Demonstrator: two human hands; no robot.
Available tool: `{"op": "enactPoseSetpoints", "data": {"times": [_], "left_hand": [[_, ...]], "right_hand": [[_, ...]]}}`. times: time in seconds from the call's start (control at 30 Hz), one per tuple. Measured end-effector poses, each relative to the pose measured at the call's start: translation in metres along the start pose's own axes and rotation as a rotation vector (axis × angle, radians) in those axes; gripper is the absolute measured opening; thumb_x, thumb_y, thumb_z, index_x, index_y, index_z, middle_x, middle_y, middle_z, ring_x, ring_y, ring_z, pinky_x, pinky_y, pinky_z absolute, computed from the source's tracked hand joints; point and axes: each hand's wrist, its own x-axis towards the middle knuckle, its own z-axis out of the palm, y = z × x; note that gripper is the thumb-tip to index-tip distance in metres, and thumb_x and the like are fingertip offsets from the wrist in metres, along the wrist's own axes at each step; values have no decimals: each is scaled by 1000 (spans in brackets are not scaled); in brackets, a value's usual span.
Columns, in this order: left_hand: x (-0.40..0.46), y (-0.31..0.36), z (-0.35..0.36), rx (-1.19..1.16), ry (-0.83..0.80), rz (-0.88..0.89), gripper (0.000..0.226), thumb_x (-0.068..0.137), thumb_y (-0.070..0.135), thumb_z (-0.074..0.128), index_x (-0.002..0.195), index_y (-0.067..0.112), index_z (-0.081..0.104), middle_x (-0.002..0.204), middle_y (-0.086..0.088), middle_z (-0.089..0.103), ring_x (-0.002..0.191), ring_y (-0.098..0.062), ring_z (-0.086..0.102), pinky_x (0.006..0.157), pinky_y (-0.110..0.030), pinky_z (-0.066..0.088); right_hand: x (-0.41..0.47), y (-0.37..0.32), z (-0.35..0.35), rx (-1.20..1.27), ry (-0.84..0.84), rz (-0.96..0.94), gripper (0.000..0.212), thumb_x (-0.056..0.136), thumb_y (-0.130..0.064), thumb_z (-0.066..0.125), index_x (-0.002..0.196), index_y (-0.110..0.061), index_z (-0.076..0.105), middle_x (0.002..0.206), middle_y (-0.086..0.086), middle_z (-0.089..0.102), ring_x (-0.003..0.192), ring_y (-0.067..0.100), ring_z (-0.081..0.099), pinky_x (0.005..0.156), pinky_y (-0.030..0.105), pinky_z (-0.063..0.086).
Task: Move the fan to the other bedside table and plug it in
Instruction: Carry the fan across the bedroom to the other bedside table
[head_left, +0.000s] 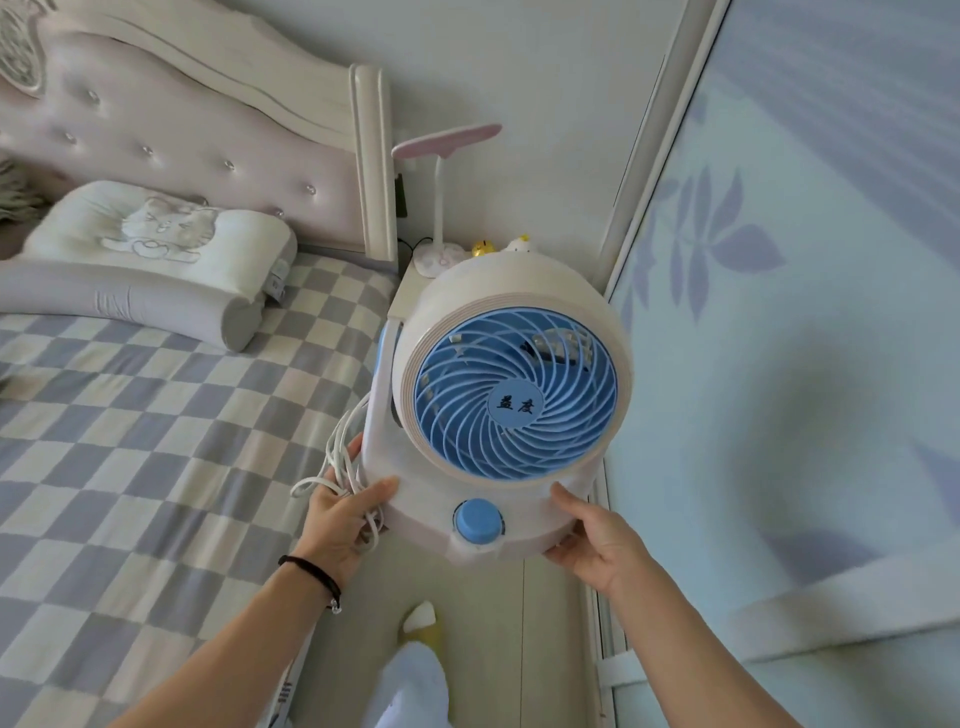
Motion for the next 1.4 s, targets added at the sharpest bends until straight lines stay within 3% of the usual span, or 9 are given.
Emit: {"op": "enactPoseSetpoints", "data": {"times": [0.17,0.27,0.33,0.5,0.6,0.77,1.07,1.2,1.4], "left_hand": [[65,10,-5,-15,0,-46,100,17,26,93,112,28,61,79,1,76,66,-16,72,49,-31,57],[110,21,-13,-4,-7,-71,73,57,0,76,124,20,54,89,-6,72,67,-17,72,51,-31,58],[133,29,-18,36,-8,-95,65,68,-8,63,126,18,52,85,-4,73,65,-16,71,51,-30,58],[187,59,-19,110,-25,-122,103,21,25,93,118,21,58,84,-3,73,67,-16,71,50,-28,57],[221,68,-17,101,-22,-155,108,14,29,93,116,22,59,90,-5,71,70,-16,72,53,-30,58],[275,83,-2,113,-24,-180,98,30,19,90,121,20,56,89,-4,73,72,-16,72,55,-31,59],[393,114,30,257,-7,-194,58,75,-10,60,127,12,51,108,-16,64,74,-17,72,58,-29,59],[448,135,48,295,-13,-182,60,73,-9,62,128,13,51,114,-13,63,97,-28,63,82,-36,56],[519,145,56,321,47,-197,58,76,-20,48,118,19,54,96,-3,65,88,-22,63,76,-32,56]], "right_hand": [[54,-36,29,-208,46,-33,50,78,-7,69,121,-22,48,103,9,55,92,29,51,70,49,50],[96,-63,51,-307,87,-142,41,79,-3,66,115,-15,53,88,4,59,71,22,51,57,36,46],[117,-81,65,-412,150,-249,29,83,0,61,110,-9,59,87,7,67,76,29,61,65,44,54],[157,-110,93,-602,185,-302,18,88,-5,56,104,-6,64,91,11,72,81,26,67,68,40,57],[177,-128,102,-660,136,-280,20,85,-6,60,104,-8,63,89,8,73,82,24,69,76,49,58],[209,-171,117,-774,68,-188,38,82,-8,66,117,-19,56,101,5,71,86,19,67,59,32,58],[293,-227,145,-625,119,-236,40,79,-4,70,115,-15,57,101,9,70,92,26,67,72,47,59],[332,-257,160,-607,87,-224,47,77,0,69,118,-17,56,108,7,68,99,26,65,69,45,59],[386,-278,185,-586,114,-248,35,75,2,70,104,-15,62,99,7,70,86,19,65,69,41,59]]}}
